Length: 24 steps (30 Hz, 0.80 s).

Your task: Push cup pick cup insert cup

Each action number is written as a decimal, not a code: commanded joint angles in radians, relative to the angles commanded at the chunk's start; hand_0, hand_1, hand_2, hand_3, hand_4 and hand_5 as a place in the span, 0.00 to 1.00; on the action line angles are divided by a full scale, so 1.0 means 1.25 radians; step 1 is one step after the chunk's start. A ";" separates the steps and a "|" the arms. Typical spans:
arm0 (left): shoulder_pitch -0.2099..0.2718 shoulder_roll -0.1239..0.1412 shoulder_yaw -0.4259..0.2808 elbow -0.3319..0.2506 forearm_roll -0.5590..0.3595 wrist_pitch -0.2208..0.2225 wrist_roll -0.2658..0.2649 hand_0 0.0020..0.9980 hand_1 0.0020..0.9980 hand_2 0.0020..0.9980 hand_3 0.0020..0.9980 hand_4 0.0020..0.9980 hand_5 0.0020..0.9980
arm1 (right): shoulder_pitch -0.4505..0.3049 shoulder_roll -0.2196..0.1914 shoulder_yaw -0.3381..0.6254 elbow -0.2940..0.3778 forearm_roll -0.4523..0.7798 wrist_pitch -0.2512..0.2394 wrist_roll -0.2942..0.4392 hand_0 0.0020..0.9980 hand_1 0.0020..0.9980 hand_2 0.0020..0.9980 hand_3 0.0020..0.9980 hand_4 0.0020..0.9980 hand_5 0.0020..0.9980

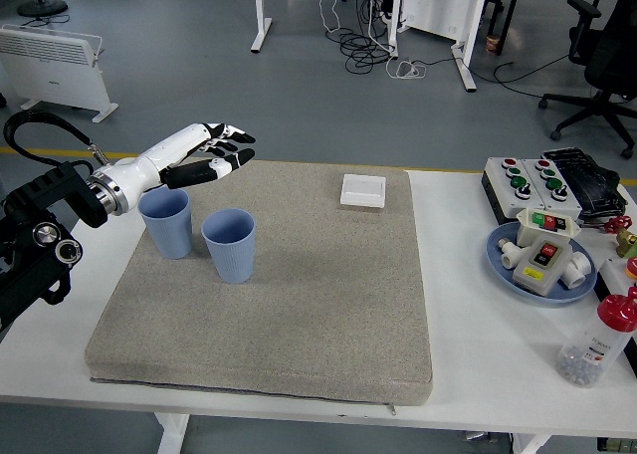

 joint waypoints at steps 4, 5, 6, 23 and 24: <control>-0.046 -0.027 0.084 0.049 0.021 -0.023 0.039 1.00 0.96 1.00 0.95 0.96 0.76 | -0.002 0.000 -0.006 0.000 0.004 0.000 0.000 0.73 0.66 0.68 0.59 0.14 0.49; -0.051 -0.031 0.094 0.055 0.027 -0.025 0.043 1.00 0.96 1.00 0.95 0.96 0.76 | -0.003 -0.001 -0.007 0.000 0.005 0.000 0.000 0.73 0.66 0.68 0.59 0.14 0.49; -0.061 -0.041 0.112 0.074 0.034 -0.033 0.048 1.00 0.96 1.00 0.95 0.96 0.76 | -0.003 -0.001 -0.007 0.000 0.005 0.000 0.000 0.73 0.66 0.68 0.59 0.14 0.49; -0.115 -0.100 0.223 0.226 0.148 -0.075 0.075 1.00 0.98 1.00 1.00 0.96 0.37 | -0.006 -0.005 -0.027 0.000 0.016 -0.001 0.000 0.73 0.66 0.68 0.59 0.14 0.49; -0.115 -0.099 0.225 0.230 0.159 -0.068 0.068 1.00 0.98 1.00 1.00 0.96 0.37 | -0.006 -0.005 -0.027 0.000 0.017 -0.001 0.000 0.73 0.66 0.68 0.59 0.14 0.49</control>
